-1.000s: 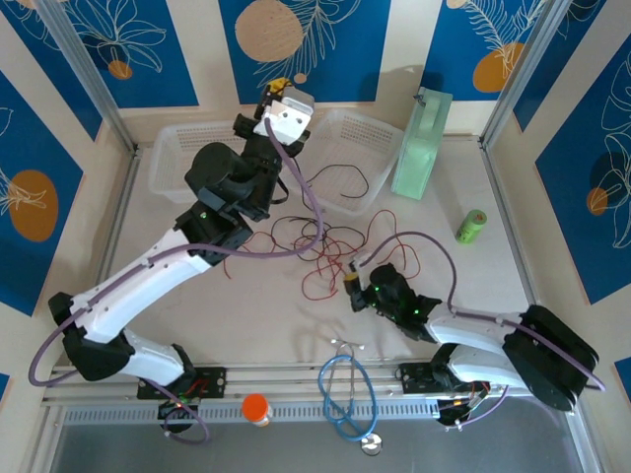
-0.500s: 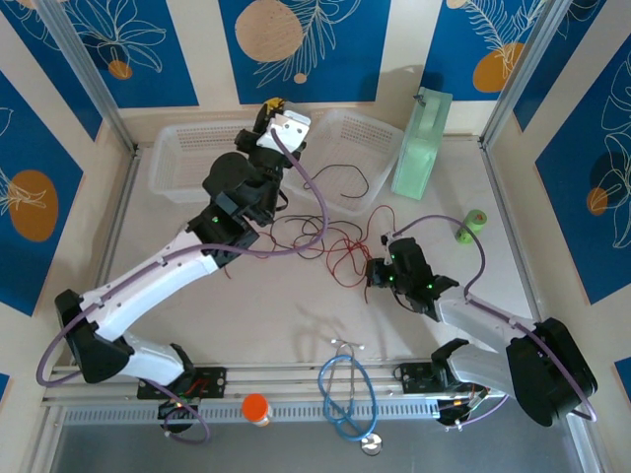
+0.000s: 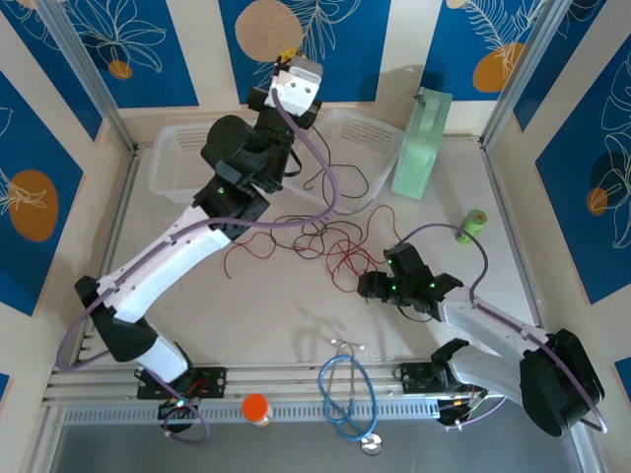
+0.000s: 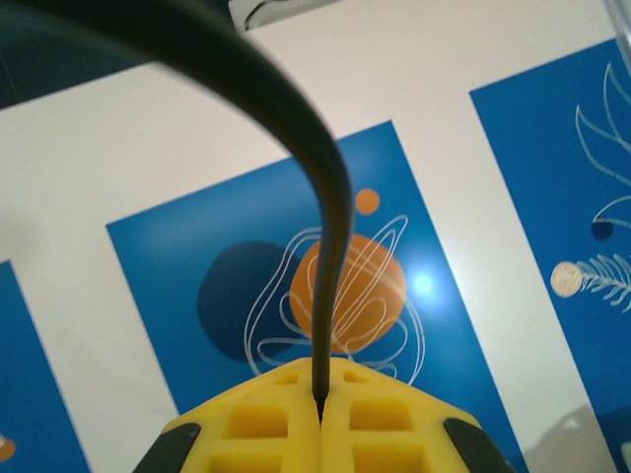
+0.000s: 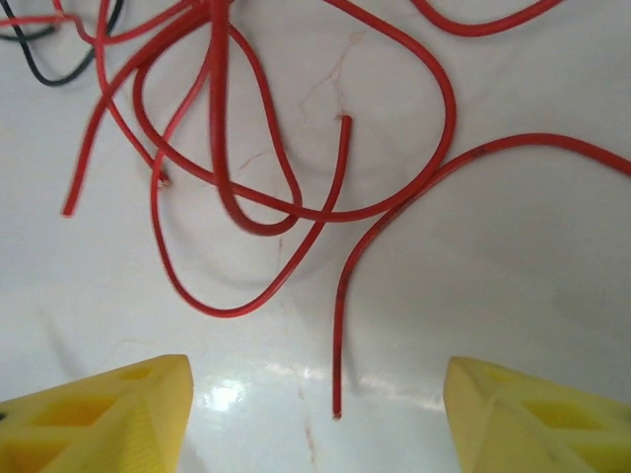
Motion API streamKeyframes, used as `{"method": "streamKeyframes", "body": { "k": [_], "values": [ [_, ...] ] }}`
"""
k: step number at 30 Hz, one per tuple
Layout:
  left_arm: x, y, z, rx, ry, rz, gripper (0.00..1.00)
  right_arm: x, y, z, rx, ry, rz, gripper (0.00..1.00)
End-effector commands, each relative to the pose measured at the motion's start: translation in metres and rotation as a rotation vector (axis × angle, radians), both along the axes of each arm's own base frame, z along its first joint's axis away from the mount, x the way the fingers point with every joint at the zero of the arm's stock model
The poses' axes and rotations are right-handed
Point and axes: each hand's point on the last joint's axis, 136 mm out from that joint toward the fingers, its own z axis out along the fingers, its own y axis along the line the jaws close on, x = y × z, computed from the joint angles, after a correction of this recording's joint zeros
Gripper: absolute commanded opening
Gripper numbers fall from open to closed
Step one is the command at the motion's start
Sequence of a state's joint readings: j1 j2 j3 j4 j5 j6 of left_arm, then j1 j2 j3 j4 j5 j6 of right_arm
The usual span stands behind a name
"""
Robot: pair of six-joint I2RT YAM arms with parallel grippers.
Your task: Untangle the cables
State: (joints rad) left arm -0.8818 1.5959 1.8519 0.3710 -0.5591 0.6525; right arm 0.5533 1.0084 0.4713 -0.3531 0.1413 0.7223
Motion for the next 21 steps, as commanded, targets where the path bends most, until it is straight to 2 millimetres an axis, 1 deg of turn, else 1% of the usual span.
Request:
{"method": "streamKeyframes", "body": {
  "k": [1,2,4,6,7,10,12,13,16,18,21],
  "values": [
    [0.016,-0.022,0.005,0.006,-0.058,-0.055,0.00,-0.012,-0.003,0.013,0.006,0.033,-0.014,0.73],
    [0.021,-0.027,0.004,0.007,-0.066,-0.060,0.00,-0.014,-0.004,0.016,0.010,0.031,-0.022,0.76],
    [0.035,-0.037,0.002,0.005,-0.086,-0.077,0.00,-0.017,-0.005,0.023,0.024,0.019,-0.033,0.78],
    [0.051,-0.048,-0.006,0.001,-0.110,-0.094,0.00,-0.020,-0.006,0.030,0.040,0.007,-0.041,0.80],
    [0.060,-0.051,-0.010,-0.011,-0.122,-0.094,0.00,-0.021,-0.006,0.032,0.049,0.004,-0.045,0.83],
    [0.088,-0.058,-0.019,-0.038,-0.119,-0.095,0.00,-0.026,-0.006,0.038,0.076,-0.005,-0.053,0.84],
    [0.099,-0.062,-0.021,-0.054,-0.112,-0.100,0.00,-0.028,-0.004,0.042,0.091,-0.007,-0.052,0.84],
    [0.101,-0.064,-0.022,-0.063,-0.112,-0.106,0.00,-0.030,-0.003,0.043,0.097,-0.007,-0.050,0.84],
    [0.099,-0.067,-0.013,-0.085,-0.134,-0.142,0.00,-0.033,-0.001,0.045,0.099,-0.004,-0.041,0.84],
    [0.098,-0.067,-0.007,-0.092,-0.149,-0.144,0.00,-0.034,0.000,0.044,0.094,-0.001,-0.034,0.84],
    [0.105,-0.064,-0.002,-0.099,-0.161,-0.131,0.00,-0.034,0.000,0.041,0.085,0.008,-0.027,0.84]
  ]
}}
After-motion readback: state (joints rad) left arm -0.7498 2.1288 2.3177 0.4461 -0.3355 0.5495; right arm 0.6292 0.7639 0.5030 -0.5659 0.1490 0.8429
